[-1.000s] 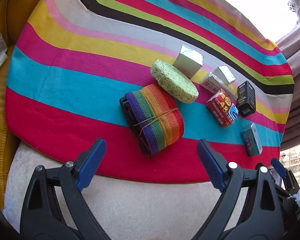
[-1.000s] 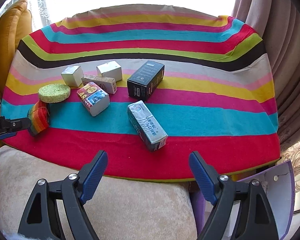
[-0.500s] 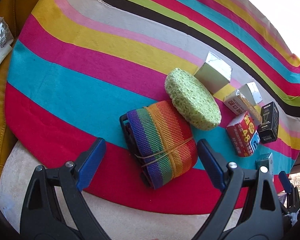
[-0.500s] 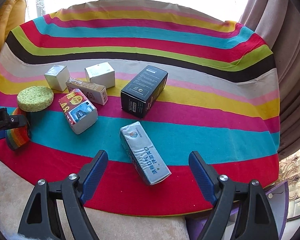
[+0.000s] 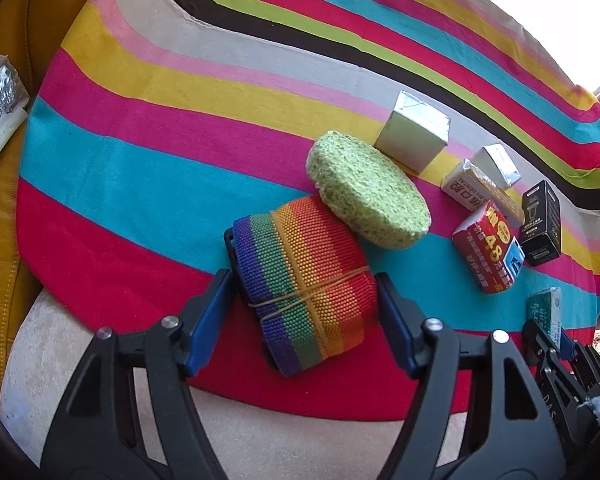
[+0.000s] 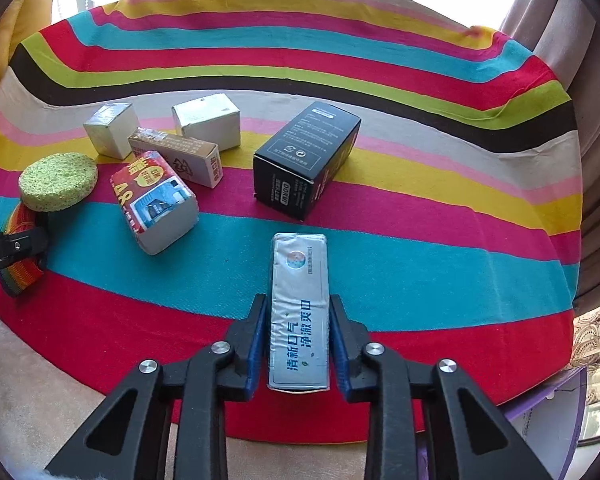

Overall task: Organize objects
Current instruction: 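Grasp the rainbow strap bundle with the left tool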

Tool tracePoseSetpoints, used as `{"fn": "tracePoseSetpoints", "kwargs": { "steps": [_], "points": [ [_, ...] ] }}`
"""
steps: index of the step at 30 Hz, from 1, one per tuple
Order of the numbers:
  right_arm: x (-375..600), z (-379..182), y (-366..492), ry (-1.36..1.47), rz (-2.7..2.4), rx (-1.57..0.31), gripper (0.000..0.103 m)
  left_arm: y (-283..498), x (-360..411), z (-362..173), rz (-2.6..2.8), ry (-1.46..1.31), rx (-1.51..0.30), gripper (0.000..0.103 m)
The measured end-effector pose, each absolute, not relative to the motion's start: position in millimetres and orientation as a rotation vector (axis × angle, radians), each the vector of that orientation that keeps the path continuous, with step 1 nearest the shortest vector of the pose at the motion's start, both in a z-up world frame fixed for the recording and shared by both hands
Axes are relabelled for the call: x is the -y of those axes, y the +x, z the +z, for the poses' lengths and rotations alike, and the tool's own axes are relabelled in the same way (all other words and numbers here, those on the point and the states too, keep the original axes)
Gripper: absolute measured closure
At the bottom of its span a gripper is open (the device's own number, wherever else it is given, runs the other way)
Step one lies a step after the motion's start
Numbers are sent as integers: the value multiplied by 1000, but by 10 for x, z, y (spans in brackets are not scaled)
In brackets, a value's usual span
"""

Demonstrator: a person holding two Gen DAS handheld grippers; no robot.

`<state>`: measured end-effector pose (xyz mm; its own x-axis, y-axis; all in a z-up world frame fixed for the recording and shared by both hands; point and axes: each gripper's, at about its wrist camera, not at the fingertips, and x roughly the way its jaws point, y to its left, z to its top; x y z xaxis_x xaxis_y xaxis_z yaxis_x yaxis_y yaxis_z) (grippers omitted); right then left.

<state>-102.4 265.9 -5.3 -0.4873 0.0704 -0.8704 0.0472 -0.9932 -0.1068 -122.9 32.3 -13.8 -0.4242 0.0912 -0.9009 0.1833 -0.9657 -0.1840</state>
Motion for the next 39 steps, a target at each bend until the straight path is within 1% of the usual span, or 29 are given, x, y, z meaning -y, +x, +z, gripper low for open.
{"fn": "tracePoseSetpoints", "kwargs": {
  "steps": [6,10,15,34,39],
  "points": [
    [-2592,61,-866,-1553,2728,186,73,-1069,-216,-119,-2566,1648,-498,30],
    [-2553,138,-736,-1541,2754,171,73,-940,-149,-75,-2562,1611,-532,30],
    [-2507,186,-592,-1517,2773,156,73,-804,-97,39,-2654,1530,-641,30],
    [-2629,325,-183,-1462,2770,62,73,-421,-678,242,-2874,1569,-579,30],
    [-2773,363,-61,-1448,2758,6,73,-346,-915,257,-2918,1613,-556,32]
  ]
}}
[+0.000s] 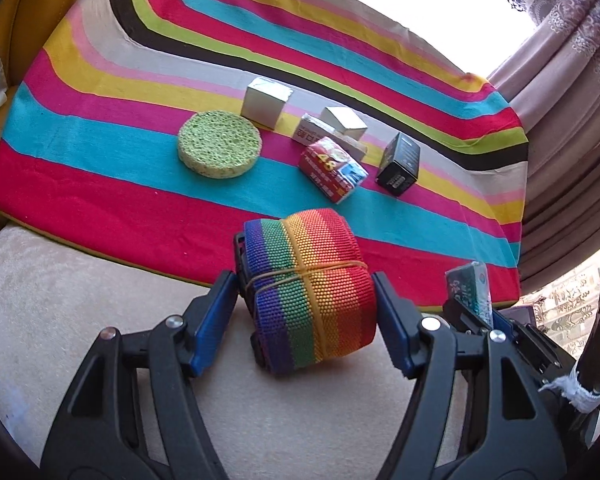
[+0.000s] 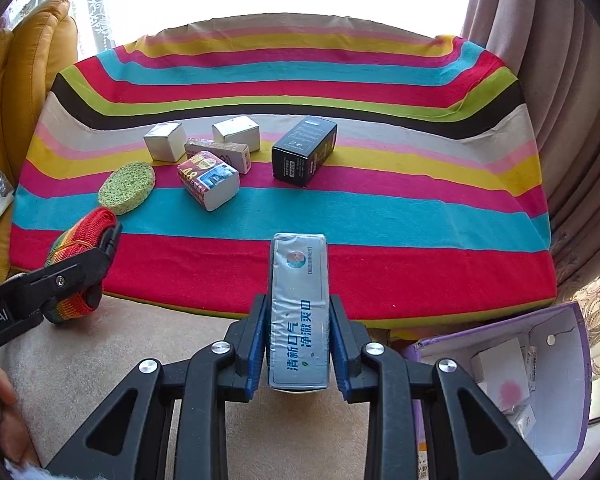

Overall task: Organize objects
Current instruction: 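Carry the rainbow strap in the left tool while the right carries the blue-white packet, then open both tools to release the strap and packet into the storage box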

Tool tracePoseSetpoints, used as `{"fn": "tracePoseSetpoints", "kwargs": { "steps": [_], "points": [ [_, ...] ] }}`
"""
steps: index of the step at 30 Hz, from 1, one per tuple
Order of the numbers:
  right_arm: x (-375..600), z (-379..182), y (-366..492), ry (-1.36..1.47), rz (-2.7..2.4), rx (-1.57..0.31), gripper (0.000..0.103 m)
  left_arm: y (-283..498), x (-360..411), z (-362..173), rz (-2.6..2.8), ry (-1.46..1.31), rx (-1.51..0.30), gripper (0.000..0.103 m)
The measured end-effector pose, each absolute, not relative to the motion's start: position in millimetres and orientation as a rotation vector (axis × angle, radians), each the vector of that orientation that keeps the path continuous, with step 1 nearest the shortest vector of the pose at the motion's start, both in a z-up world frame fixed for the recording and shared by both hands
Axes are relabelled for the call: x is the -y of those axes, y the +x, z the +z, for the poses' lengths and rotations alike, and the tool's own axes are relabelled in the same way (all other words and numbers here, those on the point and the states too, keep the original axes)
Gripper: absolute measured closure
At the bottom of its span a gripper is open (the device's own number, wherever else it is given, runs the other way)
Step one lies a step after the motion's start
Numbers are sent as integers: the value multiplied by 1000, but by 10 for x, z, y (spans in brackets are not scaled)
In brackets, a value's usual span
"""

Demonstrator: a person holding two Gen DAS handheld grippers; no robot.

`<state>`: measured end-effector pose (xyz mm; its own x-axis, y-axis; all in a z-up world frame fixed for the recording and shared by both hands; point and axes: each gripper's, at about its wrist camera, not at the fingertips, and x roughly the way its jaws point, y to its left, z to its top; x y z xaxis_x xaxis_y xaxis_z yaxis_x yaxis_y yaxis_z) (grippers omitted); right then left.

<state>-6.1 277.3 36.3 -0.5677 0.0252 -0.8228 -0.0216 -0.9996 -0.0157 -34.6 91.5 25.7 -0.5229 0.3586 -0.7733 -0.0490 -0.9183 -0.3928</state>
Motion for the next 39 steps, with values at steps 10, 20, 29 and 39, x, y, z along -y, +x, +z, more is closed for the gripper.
{"fn": "tracePoseSetpoints", "kwargs": {
  "steps": [10,20,29,39],
  "points": [
    [-3262,398,249,-1430,2680,-81,73,-164,-1435,318,2413,-1337,374,32],
    [-3851,352,571,-1424,2561,-149,73,-10,-1977,347,2319,-1312,256,32],
    [-4315,303,720,-1396,2458,-200,73,195,-2581,363,2195,-1283,119,32],
    [-4715,265,832,-1351,2356,-268,73,318,-3088,286,2060,-1302,-16,32]
  ]
}}
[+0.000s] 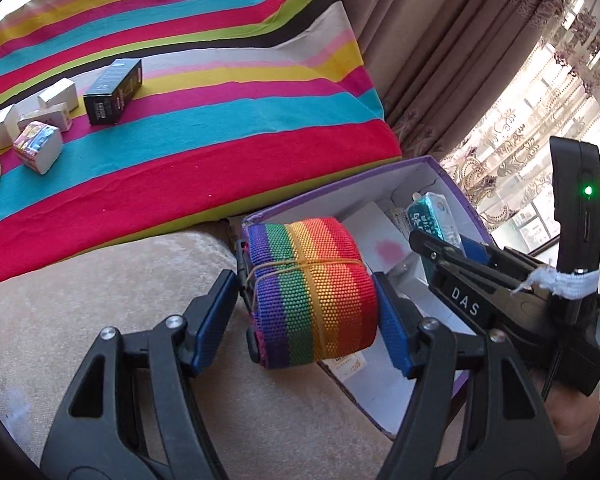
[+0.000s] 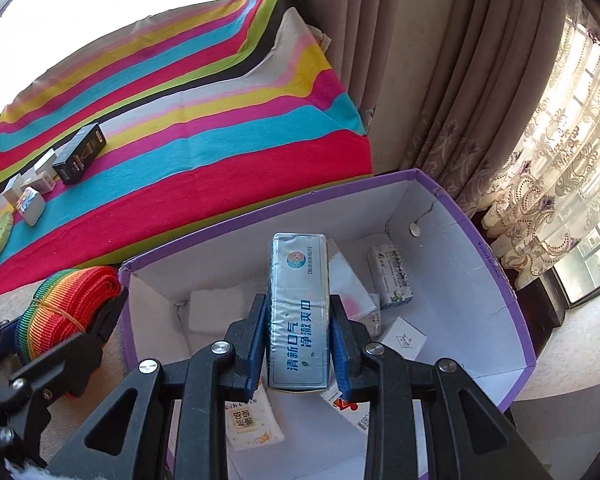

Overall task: Organize objects
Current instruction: 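Open both tools to release the strap and packet into the storage box, then move both open tools back over the striped cloth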

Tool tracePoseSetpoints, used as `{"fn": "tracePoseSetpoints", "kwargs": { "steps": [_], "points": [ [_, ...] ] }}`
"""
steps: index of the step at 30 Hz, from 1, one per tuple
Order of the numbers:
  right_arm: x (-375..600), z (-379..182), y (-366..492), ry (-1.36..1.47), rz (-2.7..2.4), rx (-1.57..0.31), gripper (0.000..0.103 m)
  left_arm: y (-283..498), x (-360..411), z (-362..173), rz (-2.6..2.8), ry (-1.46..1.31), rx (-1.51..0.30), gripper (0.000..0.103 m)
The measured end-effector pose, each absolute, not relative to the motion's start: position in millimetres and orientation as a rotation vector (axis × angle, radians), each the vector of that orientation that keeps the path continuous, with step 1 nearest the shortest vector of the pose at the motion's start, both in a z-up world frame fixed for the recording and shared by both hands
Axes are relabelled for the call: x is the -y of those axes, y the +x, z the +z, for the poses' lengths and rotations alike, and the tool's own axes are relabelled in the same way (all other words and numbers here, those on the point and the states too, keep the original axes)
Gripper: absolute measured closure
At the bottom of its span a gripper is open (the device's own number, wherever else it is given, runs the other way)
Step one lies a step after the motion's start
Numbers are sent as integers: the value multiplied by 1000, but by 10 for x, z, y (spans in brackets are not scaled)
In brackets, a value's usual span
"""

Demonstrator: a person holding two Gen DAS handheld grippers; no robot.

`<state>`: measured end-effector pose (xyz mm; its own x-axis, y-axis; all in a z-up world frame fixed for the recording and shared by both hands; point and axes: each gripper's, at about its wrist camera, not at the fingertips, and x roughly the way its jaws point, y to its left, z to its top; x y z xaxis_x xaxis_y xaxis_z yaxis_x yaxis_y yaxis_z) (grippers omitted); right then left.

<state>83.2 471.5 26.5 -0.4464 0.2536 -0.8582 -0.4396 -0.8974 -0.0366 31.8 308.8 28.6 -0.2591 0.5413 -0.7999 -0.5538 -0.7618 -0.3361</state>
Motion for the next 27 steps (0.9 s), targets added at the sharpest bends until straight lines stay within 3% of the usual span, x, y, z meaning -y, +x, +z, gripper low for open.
{"fn": "tracePoseSetpoints", "kwargs": {
  "steps": [10,16,27],
  "points": [
    [-4774,258,842,-1347,2346,-314,70,351,-3214,259,2036,-1325,-83,23],
    [-4673,314,814,-1337,2390,-321,58,284,-3029,316,2126,-1345,-66,23],
    [-4259,379,701,-1354,2498,-317,58,30,-2408,377,2334,-1368,9,22]
  ]
}}
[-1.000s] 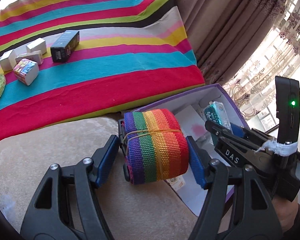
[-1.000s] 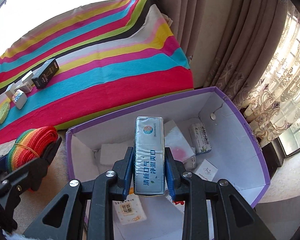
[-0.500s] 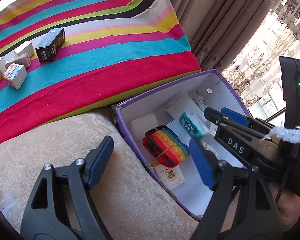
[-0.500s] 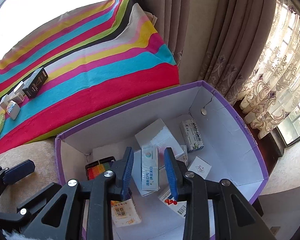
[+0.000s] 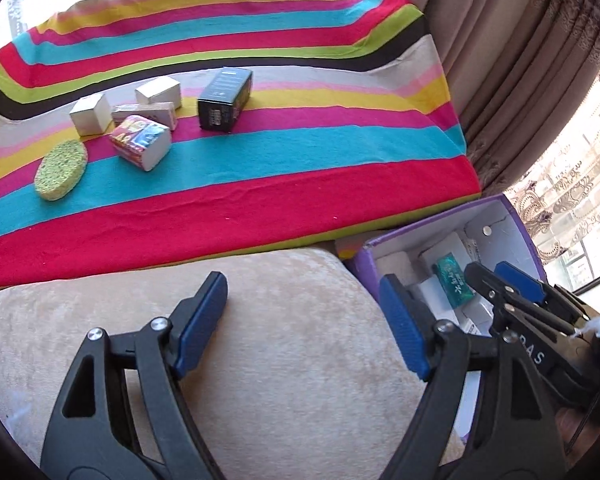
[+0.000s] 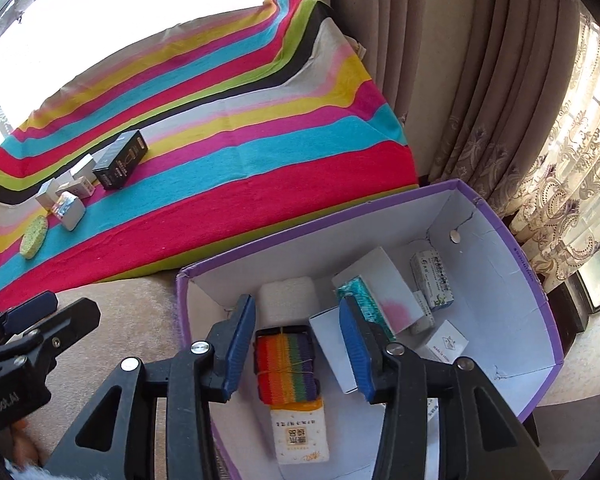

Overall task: Organize objects
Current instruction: 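Move both open tools back over the striped cloth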

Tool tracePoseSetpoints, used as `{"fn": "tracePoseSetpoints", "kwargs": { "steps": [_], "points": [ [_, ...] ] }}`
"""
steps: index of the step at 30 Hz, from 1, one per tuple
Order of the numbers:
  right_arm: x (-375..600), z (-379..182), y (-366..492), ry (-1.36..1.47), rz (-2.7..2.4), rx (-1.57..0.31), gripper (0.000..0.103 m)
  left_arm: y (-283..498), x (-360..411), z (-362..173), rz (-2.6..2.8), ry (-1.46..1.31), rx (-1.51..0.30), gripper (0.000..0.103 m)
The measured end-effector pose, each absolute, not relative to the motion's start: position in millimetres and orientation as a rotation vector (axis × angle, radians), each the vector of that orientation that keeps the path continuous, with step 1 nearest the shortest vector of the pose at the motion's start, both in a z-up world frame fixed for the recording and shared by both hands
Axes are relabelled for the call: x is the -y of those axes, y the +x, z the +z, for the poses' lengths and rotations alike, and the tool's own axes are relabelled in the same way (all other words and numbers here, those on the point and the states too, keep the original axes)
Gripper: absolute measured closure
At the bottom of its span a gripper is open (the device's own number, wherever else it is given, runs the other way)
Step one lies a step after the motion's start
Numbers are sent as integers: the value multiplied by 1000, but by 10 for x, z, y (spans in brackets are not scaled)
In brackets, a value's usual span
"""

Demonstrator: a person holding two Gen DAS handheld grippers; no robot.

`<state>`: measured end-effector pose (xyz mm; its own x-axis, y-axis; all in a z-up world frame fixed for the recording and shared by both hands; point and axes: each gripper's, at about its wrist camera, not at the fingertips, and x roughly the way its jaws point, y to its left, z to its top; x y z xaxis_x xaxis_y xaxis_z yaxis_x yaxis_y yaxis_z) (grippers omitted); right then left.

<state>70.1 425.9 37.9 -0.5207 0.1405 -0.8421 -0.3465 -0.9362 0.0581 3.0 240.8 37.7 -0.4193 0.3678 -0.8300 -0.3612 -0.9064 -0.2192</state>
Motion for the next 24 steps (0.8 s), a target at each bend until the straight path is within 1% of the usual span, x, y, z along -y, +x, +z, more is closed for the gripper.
{"fn": "tracePoseSetpoints", "kwargs": {
  "steps": [12,24],
  "points": [
    [-3423,465,452,-1425,2677,-216,58,-237,-1496,338,2474,-1448,179,22],
    [-2827,426,199,-1507,2768,-75,57,-485,-829,268,2584,-1524,211,19]
  ]
}}
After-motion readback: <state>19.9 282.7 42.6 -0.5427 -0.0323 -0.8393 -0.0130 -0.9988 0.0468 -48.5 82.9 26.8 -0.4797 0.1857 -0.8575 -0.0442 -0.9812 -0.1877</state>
